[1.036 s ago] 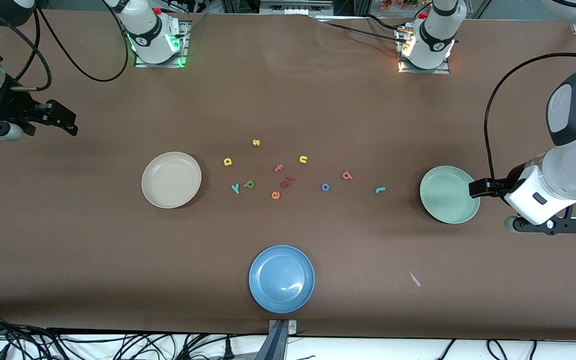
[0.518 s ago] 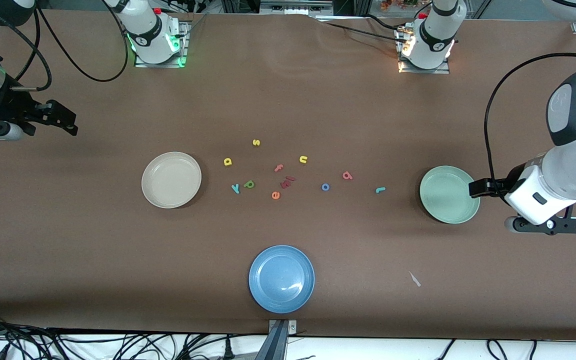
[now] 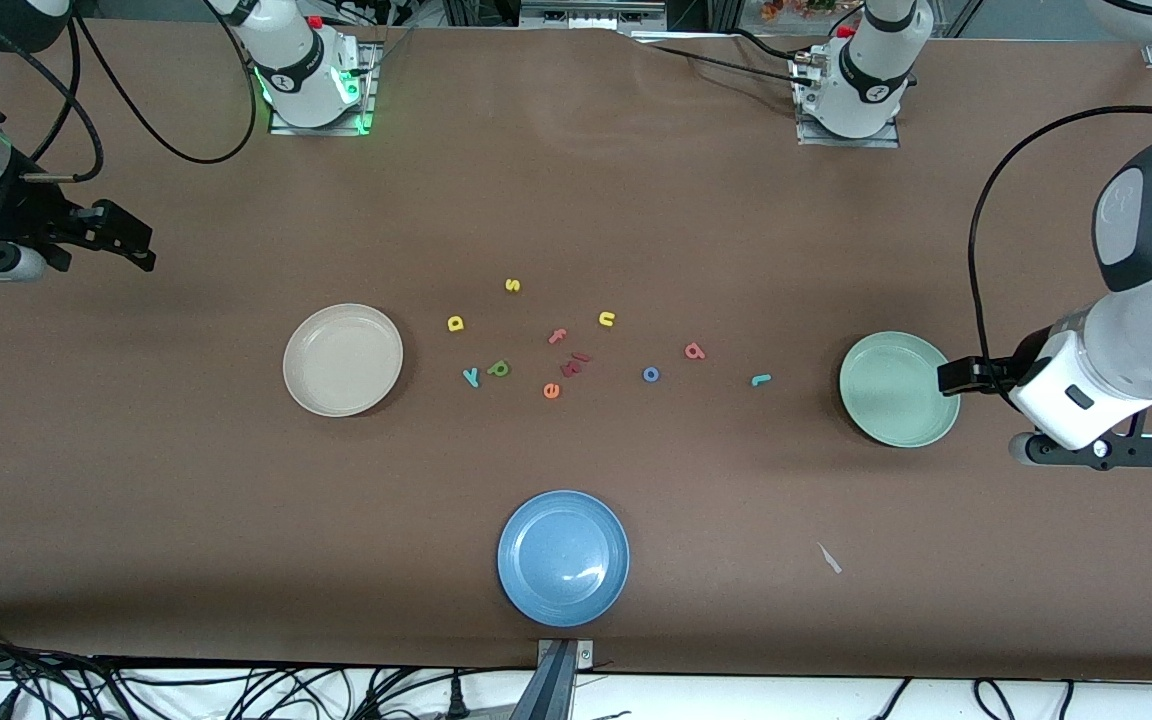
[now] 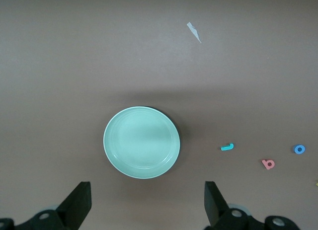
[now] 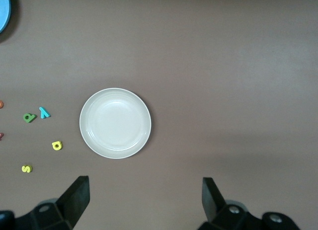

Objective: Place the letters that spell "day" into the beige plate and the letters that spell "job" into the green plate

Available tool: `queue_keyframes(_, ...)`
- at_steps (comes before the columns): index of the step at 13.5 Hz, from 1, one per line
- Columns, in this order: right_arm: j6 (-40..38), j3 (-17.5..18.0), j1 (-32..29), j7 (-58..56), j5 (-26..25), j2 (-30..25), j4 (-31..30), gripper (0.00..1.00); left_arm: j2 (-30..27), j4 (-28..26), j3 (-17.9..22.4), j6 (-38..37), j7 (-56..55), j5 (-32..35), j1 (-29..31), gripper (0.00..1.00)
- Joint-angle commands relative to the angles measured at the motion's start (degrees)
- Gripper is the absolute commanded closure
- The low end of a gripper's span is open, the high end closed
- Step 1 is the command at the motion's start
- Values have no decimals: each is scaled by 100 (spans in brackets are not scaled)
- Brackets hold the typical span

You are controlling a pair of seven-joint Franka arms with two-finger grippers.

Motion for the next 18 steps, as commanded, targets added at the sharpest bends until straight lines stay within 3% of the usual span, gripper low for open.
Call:
queue_keyframes(1, -94, 2, 25, 51, 25, 39, 138, 0, -79, -72, 53, 27, -213, -88, -5, 0)
queue_keyframes(18, -77, 2, 25, 42, -1, 39, 138, 0, -79, -98, 44, 1, -198, -149, 153, 0)
